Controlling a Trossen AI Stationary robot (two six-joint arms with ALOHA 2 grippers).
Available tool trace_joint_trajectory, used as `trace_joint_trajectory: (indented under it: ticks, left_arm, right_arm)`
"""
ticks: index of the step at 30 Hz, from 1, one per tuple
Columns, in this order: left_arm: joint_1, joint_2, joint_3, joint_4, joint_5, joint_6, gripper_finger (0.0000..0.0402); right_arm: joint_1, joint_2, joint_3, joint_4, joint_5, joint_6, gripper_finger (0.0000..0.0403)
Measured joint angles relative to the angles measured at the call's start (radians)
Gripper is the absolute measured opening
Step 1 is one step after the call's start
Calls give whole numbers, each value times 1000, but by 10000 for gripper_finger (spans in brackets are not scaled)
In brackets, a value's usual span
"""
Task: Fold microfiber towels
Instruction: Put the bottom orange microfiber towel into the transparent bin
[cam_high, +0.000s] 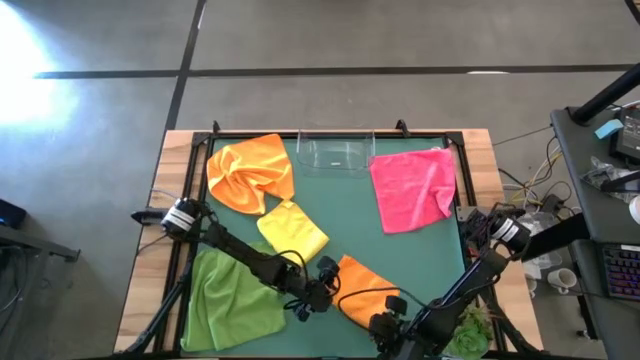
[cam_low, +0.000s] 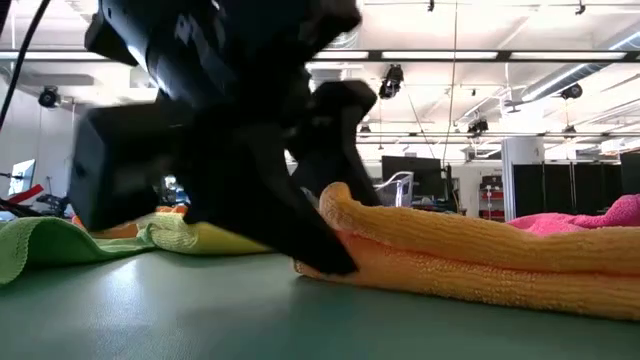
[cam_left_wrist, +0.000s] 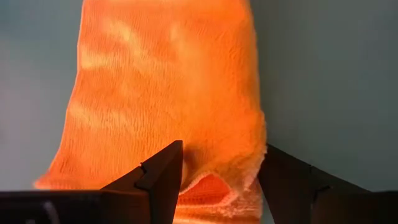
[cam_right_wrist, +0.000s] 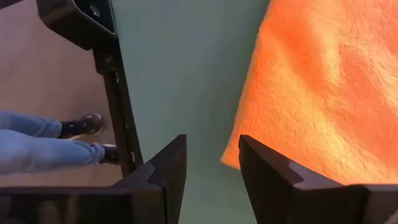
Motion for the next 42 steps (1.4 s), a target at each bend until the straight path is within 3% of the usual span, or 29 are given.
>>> trace_joint_trajectory:
  ticks: [11,15,19,24,29,36,42]
  left_arm:
    - [13,25,-9,9,-1,-8,184]
    - [15,25,-7,-1,-1,-99,176]
    - [15,25,-11,-2,4,-183,137]
    - [14,26,-10,-4,36,-185,62]
    - [16,27,-10,-4,36,-185,6]
    - [15,26,-10,-4,35,-186,12]
    - [15,-7,-9,-48,42,-239,6]
  right_arm:
    - [-2,75,0,-12,33,71,137]
    - [-6,96,1,-13,36,88,137]
    - [-14,114,5,-27,40,140,137]
    - [-32,129,7,-91,48,192,134]
    - [-51,130,6,-135,49,212,101]
    - [-63,132,10,-156,38,210,18]
    - [-64,126,73,-207,30,213,12]
